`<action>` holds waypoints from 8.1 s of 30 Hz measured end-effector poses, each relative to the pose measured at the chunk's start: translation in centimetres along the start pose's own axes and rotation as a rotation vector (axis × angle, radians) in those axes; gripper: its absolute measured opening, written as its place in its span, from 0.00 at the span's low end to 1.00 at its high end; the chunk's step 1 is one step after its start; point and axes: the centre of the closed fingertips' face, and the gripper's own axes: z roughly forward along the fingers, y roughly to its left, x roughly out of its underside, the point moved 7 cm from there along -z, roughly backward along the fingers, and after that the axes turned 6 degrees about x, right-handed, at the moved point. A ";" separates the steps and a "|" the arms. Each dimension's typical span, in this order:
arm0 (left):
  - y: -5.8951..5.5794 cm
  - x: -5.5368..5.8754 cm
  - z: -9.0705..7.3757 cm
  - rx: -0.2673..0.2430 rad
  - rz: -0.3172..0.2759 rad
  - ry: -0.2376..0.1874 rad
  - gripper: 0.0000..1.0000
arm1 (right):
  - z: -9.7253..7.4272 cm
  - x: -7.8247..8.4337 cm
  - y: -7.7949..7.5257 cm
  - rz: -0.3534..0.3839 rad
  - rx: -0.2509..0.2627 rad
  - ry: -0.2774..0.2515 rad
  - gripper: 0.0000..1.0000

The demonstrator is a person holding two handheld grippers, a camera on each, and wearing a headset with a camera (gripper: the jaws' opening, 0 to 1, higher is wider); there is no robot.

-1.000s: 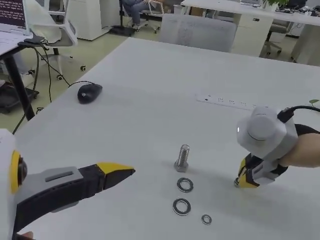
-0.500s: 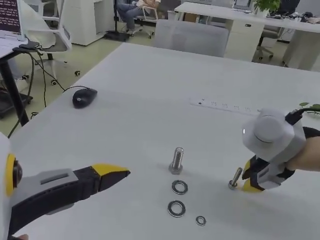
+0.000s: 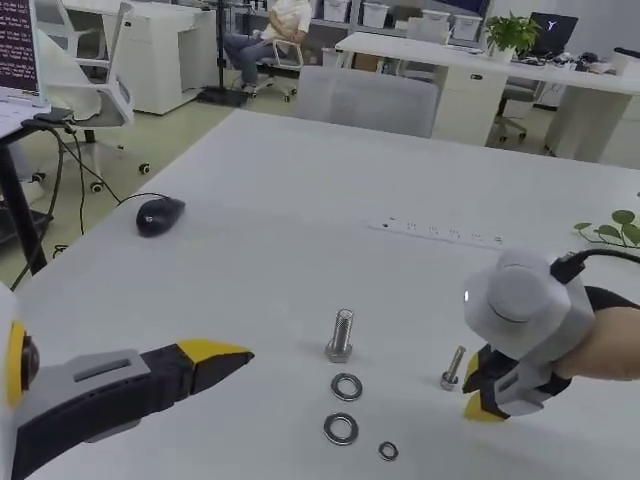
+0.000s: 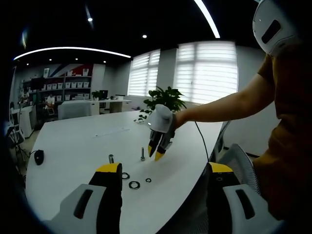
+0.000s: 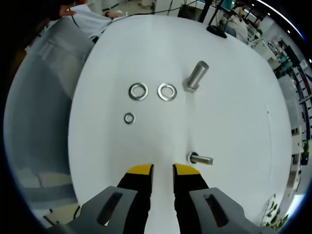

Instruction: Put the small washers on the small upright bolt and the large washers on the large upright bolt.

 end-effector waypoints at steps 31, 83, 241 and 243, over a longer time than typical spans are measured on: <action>-0.2 -0.3 -0.4 -0.018 0.003 -0.014 0.70 | 3.4 -5.7 4.8 -0.116 -0.123 -0.046 0.19; 0.1 0.2 0.5 0.007 -0.007 0.005 0.69 | 1.1 -2.1 3.2 -0.031 -0.056 -0.061 0.12; 1.1 0.0 -0.5 -0.064 -0.007 -0.018 0.69 | 5.3 -10.2 3.7 -0.161 -0.167 -0.093 0.31; 1.1 0.2 -0.4 -0.064 -0.008 -0.014 0.69 | 5.4 -10.2 3.7 -0.146 -0.175 -0.094 0.31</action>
